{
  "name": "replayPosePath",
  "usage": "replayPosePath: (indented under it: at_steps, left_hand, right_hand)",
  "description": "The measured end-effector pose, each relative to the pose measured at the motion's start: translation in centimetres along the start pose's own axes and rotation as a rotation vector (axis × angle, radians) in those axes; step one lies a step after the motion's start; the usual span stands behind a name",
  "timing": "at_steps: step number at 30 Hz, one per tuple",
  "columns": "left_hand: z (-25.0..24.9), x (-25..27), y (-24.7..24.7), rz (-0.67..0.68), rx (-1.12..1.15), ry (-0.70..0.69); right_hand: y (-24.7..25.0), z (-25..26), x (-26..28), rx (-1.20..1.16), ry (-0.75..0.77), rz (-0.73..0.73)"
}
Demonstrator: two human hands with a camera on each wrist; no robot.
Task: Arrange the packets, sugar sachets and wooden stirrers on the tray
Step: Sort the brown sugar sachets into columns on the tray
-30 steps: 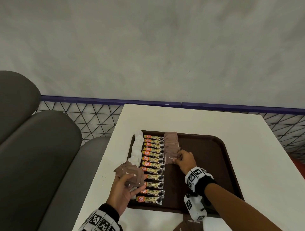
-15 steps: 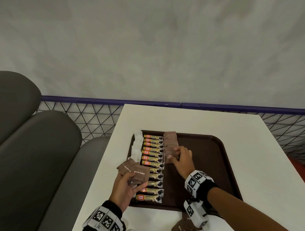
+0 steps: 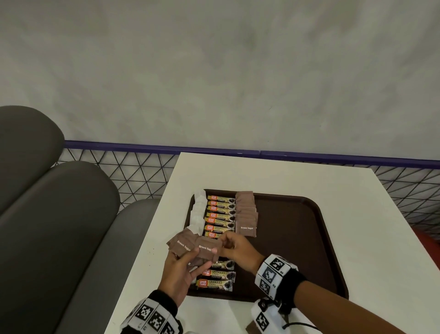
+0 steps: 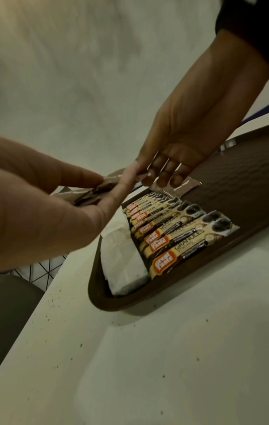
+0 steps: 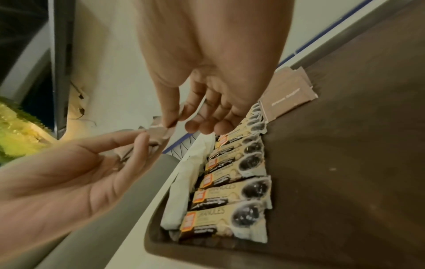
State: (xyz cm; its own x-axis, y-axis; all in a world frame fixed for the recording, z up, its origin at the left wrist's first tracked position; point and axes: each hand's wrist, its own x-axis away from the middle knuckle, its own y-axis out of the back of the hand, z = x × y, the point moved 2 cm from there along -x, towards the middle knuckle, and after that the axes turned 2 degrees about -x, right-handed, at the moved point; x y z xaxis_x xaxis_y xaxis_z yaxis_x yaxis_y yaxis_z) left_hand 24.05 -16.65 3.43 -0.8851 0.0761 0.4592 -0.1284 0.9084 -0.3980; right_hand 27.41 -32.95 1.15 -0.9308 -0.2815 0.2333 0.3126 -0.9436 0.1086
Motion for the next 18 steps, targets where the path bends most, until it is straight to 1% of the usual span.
replayPosePath:
  at_steps: [2, 4, 7, 9, 11, 13, 18]
  left_hand:
    - [0.1, 0.0, 0.2, -0.009, 0.036, 0.027]
    - [0.2, 0.1, 0.4, -0.005, 0.072, 0.042]
    - [0.1, 0.2, 0.8, 0.014, 0.098, 0.044]
    - [0.1, 0.2, 1.0, 0.011, 0.092, 0.051]
    - [0.0, 0.1, 1.0, 0.003, 0.067, 0.060]
    - [0.0, 0.0, 1.1, -0.004, 0.020, 0.058]
    - [0.1, -0.3, 1.1, -0.007, -0.048, 0.060]
  right_hand:
    - [0.6, 0.1, 0.1, -0.059, -0.029, -0.050]
    - [1.8, 0.0, 0.1, -0.083, -0.057, -0.146]
    - [4.6, -0.6, 0.0, -0.016, -0.088, -0.345]
    - [6.3, -1.4, -0.1, 0.059, -0.108, -0.434]
    - [7.5, -2.2, -0.2, 0.133, -0.136, -0.470]
    - [8.2, -3.0, -0.4, 0.202, -0.160, -0.469]
    - [8.1, -3.9, -1.3, 0.330, -0.207, -0.485]
